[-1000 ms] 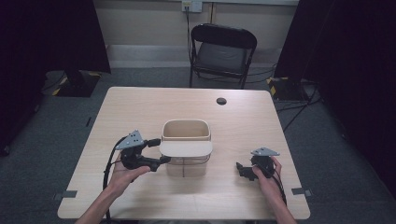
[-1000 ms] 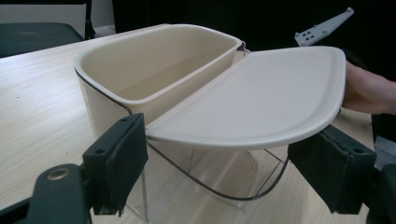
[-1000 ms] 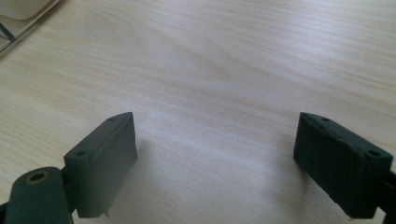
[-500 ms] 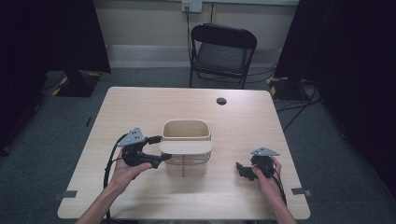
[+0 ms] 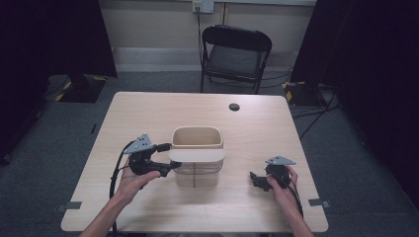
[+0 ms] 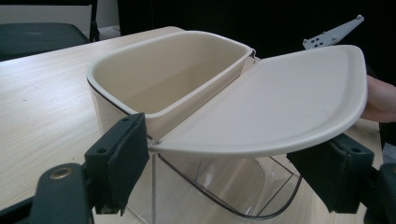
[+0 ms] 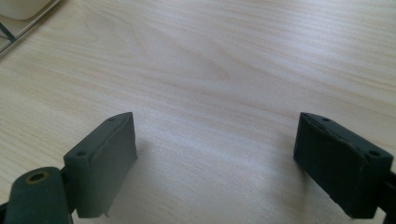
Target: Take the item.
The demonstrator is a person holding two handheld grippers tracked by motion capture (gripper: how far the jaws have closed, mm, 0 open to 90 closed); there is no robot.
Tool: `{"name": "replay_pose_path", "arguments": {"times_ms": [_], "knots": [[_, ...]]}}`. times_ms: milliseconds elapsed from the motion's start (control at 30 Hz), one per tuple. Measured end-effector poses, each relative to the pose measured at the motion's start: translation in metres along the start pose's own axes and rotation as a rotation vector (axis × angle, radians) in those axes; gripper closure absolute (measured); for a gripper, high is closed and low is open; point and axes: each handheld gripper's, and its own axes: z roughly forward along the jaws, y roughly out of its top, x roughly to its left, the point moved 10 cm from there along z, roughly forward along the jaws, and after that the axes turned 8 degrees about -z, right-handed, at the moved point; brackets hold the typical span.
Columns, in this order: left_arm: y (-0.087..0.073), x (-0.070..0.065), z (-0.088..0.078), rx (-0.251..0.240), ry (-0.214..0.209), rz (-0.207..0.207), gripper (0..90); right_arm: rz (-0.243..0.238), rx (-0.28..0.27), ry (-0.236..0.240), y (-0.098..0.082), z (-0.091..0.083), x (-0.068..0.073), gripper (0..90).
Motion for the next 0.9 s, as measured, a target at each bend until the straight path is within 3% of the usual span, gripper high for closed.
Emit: {"name": "replay_pose_path", "arguments": {"times_ms": [633, 900], "knots": [[0.0054, -0.0031, 0.0010, -0.016, -0.014, 0.001, 24.7, 0.000, 0.000, 0.000, 0.0000, 0.0000, 0.0000, 12.6], [0.0068, -0.0023, 0.0012, -0.019, -0.016, -0.018, 27.2, 0.000, 0.000, 0.000, 0.0000, 0.0000, 0.0000, 12.5]]}}
